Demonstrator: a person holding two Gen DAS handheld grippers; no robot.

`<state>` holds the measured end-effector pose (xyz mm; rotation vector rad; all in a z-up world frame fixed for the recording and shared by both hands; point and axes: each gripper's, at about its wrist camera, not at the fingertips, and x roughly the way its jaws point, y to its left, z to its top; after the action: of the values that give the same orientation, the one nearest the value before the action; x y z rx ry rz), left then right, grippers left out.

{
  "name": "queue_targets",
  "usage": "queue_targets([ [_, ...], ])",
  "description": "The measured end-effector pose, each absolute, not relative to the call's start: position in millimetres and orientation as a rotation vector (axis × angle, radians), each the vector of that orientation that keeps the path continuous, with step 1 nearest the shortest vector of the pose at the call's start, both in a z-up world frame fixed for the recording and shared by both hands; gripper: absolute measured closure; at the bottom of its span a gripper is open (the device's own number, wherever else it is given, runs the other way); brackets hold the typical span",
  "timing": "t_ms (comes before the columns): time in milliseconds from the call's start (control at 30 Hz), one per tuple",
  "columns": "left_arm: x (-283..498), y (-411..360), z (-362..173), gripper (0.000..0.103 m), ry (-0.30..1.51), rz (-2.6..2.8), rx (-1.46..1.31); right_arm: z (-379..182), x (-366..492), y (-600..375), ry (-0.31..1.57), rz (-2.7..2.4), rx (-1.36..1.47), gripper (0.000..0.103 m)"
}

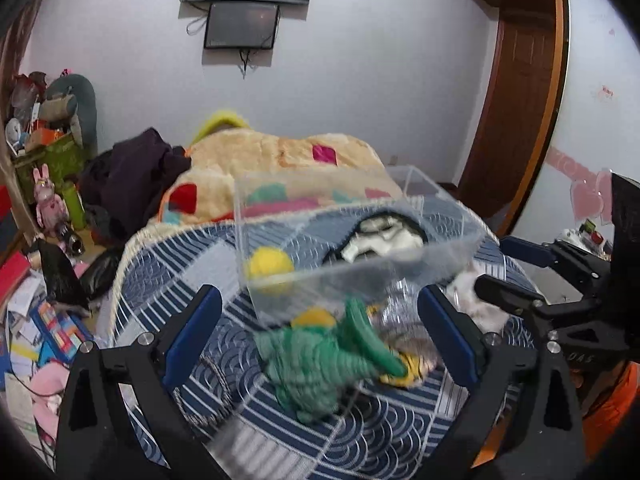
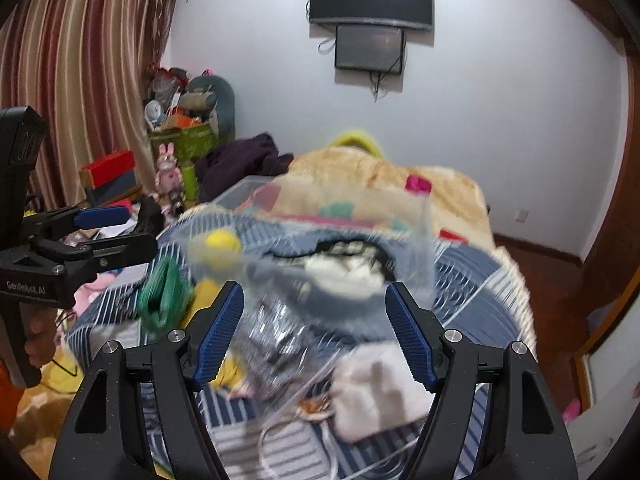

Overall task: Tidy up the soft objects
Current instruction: 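Grasp the green knitted sock with the left tool while the right tool grasps the silver sock bag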

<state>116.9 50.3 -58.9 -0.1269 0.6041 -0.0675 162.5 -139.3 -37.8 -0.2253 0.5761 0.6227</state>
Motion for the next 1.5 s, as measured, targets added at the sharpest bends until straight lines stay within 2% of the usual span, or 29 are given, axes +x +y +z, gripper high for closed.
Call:
queue_targets([
  [267,114.4,38.8,-97.4,0.004,0.673,-0.059,-0.140,-70.7,173.3,-123.6,0.683,0.658,-0.223,0.032],
  [333,111.8,39.4,-101.9,0.006,0.667,-0.061,-0.152,-76.7,175.7,-118.8,0.704,0.666,-0.222,0.033],
  [400,110.7,40.0,-105.2,0.020,0.668,-0.068,-0.155,-81.1,176.9,-112.8,0.718,0.670,-0.229,0.033],
  [433,111.4,39.9,-106.7,0.023,0.676,-0.077,-0.160,-83.6,177.5,-109.4,0.730,0.671,-0.241,0.033],
  [500,114.6,42.1,-109.0,0.037,0.691,-0.100,-0.182,-88.9,175.7,-105.5,0.735,0.667,-0.272,0.038],
  [567,114.5,42.1,-111.7,0.045,0.698,-0.110,-0.195,-89.1,173.5,-106.3,0.736,0.675,-0.278,0.052],
  [667,112.5,41.3,-111.0,0.058,0.693,-0.105,-0.183,-85.5,171.9,-111.6,0.728,0.681,-0.258,0.063],
  [767,109.4,40.1,-108.5,0.069,0.682,-0.111,-0.173,-82.2,172.1,-116.5,0.719,0.685,-0.236,0.070],
  [900,104.0,39.9,-103.8,0.083,0.666,-0.110,-0.160,-76.2,167.9,-122.6,0.697,0.688,-0.218,0.072],
  [1067,93.4,43.7,-86.1,0.087,0.618,-0.117,-0.156,-59.2,160.3,-133.4,0.647,0.683,-0.188,0.073],
  [1500,114.4,40.8,-33.6,0.087,0.487,-0.123,-0.100,-14.4,167.2,-158.7,0.520,0.626,-0.098,0.073],
])
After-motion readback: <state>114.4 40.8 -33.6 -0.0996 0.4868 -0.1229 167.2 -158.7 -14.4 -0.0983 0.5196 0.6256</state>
